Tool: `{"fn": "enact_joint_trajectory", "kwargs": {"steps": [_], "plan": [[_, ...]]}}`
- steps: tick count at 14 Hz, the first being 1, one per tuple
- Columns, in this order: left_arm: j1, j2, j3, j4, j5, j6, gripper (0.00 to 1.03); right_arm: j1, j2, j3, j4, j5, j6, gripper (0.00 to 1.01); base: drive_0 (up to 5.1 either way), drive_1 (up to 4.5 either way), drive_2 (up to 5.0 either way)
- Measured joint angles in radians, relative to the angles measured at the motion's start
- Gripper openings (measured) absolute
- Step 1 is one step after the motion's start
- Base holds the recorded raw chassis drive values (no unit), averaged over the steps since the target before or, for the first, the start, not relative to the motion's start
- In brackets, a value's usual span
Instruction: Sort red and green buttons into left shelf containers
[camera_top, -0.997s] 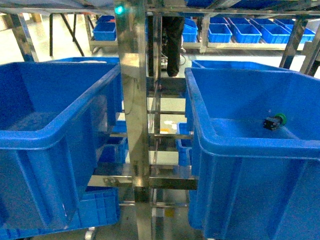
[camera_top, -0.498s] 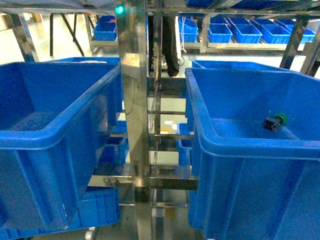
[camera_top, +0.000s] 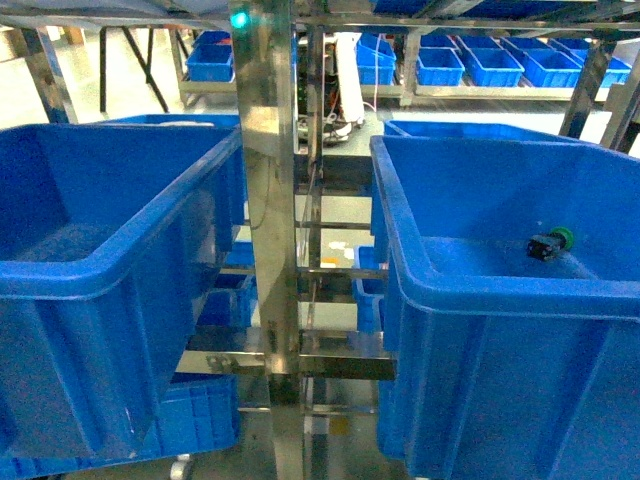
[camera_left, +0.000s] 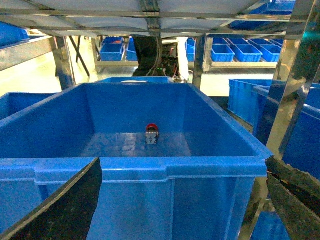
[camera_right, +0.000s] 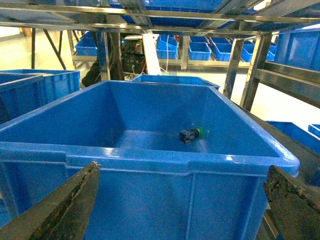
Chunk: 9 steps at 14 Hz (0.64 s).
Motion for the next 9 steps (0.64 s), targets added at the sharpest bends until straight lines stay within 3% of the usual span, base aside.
{"fn": "enact_joint_trajectory", "kwargs": {"steps": [9], "plan": [[0.0, 0.0, 0.0, 0.0, 0.0, 0.0, 0.98, 0.0, 0.0, 0.0, 0.0, 0.0, 0.0, 0.98, 0.0, 0.0, 0.0]]}}
